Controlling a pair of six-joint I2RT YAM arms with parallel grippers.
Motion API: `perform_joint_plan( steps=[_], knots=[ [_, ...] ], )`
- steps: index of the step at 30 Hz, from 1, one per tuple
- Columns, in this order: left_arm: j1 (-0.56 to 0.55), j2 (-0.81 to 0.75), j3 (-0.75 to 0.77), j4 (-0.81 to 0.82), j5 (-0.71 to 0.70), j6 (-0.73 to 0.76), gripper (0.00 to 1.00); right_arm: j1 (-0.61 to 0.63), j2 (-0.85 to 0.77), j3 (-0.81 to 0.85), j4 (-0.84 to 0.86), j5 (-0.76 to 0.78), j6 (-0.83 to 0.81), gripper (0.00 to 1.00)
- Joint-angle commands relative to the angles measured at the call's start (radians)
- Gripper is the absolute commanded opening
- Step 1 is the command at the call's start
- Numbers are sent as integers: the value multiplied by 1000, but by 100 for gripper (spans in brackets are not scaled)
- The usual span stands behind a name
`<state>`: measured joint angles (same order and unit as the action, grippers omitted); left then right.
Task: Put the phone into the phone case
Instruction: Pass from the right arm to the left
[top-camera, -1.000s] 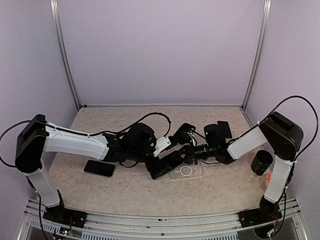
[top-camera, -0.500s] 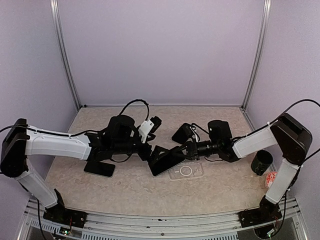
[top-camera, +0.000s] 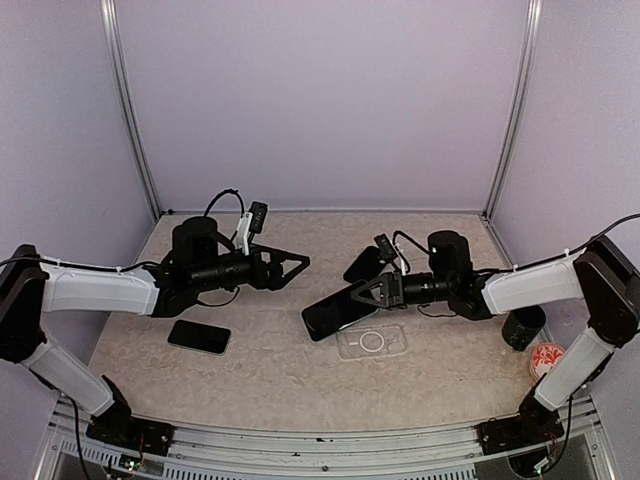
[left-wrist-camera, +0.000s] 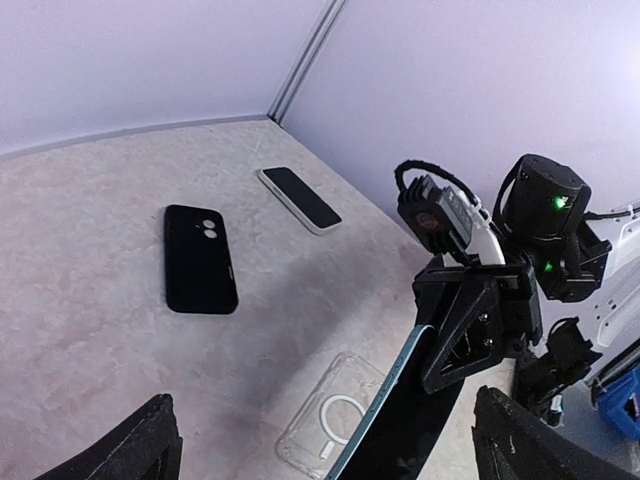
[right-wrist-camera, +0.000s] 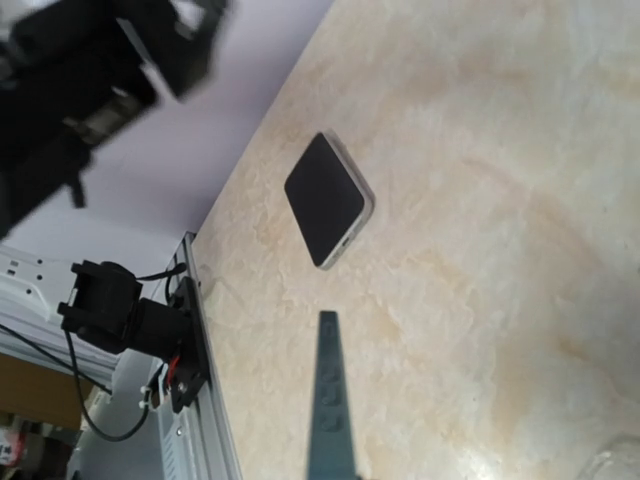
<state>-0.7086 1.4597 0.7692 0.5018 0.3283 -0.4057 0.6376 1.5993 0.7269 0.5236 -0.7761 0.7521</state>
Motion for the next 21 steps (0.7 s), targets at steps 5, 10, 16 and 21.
perform_joint_plan(
  steps=[5,10,16,21],
  knots=[
    [8,96,7,188,193,-240,99,-30,-162,-55,108,43,-46,3],
    [5,149,15,259,254,-333,98,-43,-194,-83,175,50,-30,3],
    [-33,205,36,289,268,-370,94,-55,-176,-115,317,19,30,3],
    [-76,241,47,345,274,-406,93,-56,-152,-135,410,15,70,3]
  ],
)
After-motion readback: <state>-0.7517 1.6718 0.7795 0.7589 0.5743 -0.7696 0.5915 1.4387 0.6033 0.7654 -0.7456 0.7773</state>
